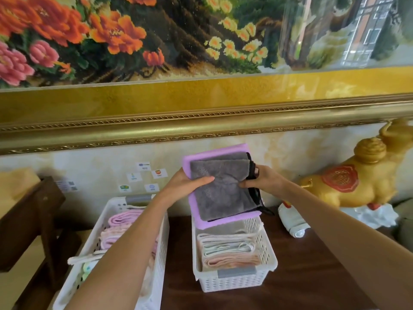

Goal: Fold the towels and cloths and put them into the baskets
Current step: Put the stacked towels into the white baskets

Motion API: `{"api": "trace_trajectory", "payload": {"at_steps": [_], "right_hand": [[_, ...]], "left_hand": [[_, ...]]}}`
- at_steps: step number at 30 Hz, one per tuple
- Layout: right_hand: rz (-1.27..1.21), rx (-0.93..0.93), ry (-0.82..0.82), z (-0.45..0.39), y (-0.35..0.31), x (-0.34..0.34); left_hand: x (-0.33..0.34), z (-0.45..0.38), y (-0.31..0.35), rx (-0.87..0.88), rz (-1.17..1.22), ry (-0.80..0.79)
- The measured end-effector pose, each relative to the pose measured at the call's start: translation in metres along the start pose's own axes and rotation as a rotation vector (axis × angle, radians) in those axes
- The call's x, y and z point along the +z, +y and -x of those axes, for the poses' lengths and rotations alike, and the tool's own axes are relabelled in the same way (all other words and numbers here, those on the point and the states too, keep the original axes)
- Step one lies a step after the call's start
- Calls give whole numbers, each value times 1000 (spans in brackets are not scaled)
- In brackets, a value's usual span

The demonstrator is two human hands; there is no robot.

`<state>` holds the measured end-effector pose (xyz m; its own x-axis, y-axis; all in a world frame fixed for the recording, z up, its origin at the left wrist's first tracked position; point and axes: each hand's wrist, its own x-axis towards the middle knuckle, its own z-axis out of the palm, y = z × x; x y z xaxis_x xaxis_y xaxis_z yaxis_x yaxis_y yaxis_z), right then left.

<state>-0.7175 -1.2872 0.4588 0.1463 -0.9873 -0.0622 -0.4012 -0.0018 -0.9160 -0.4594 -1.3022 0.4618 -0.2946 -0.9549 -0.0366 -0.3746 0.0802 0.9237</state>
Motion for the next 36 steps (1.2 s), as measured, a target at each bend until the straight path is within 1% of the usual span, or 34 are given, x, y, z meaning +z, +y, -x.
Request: {"api": "trace_trajectory", "payload": {"at_steps": [2, 4, 6, 9, 12, 13, 15, 16, 17, 18, 19, 20, 21, 22, 23, 24, 25, 26, 27, 28, 29, 31, 32, 33, 34, 35, 36], "right_hand": [[38, 10, -6, 1, 14, 6], [87, -32, 25, 3, 26, 13], [134, -115, 56, 0, 32, 17], [132, -176, 80, -7, 41, 21], [96, -132, 40, -1, 48, 34], [93, -138, 54, 0, 51, 37], [145, -209, 162, 2, 56, 42], [181, -226, 201, 3, 57, 43], [213, -222, 211, 2, 57, 44], [235, -211, 209, 2, 57, 45], [241, -199, 208, 2, 59, 46], [240, -185, 210, 2, 61, 45], [243, -176, 213, 1, 64, 43], [257, -168, 223, 2, 64, 44], [288, -157, 235, 5, 61, 45], [335, -138, 253, 8, 59, 47], [395, -117, 264, 10, 58, 48], [457, -97, 274, 11, 55, 48], [519, -95, 293, 14, 50, 49], [582, -137, 334, 18, 45, 49], [657, -218, 398, 25, 40, 49], [822, -443, 526, 44, 31, 48], [861, -573, 532, 55, 26, 51], [881, -695, 458, 65, 24, 55], [903, -784, 328, 73, 23, 60], [936, -818, 187, 76, 21, 66], [1002, -789, 38, 75, 19, 70]], "left_hand": [[2, 0, -5, 7, -29, -38], [5, -1, -15, 47, -65, -43], [8, -3, -25, 63, -59, 7], [11, -6, -37, 74, -74, 96], [18, -5, -45, 80, -122, 143], [21, -4, -46, 98, -123, 160], [24, -2, -50, 175, -114, 202], [25, 0, -48, 241, -166, 248], [24, 2, -45, 315, -307, 321], [24, 4, -40, 419, -512, 402], [24, 5, -34, 569, -762, 464], [25, 7, -25, 712, -981, 455], [28, 8, -16, 804, -1144, 387], [29, 7, -11, 820, -1242, 284], [29, 4, -7, 743, -1289, 179], [30, 0, -4, 607, -1309, 96], [31, -4, -1, 485, -1318, 55], [31, -7, 3, 409, -1327, 43], [33, -9, 6, 371, -1339, 48], [34, -10, 10, 358, -1348, 59], [34, -11, 12, 357, -1358, 72], [34, -14, 14, 348, -1383, 100], [35, -15, 13, 340, -1389, 107], [35, -17, 13, 336, -1390, 115], [36, -18, 12, 336, -1385, 125], [37, -19, 11, 338, -1376, 140], [38, -21, 9, 339, -1370, 155]]}}
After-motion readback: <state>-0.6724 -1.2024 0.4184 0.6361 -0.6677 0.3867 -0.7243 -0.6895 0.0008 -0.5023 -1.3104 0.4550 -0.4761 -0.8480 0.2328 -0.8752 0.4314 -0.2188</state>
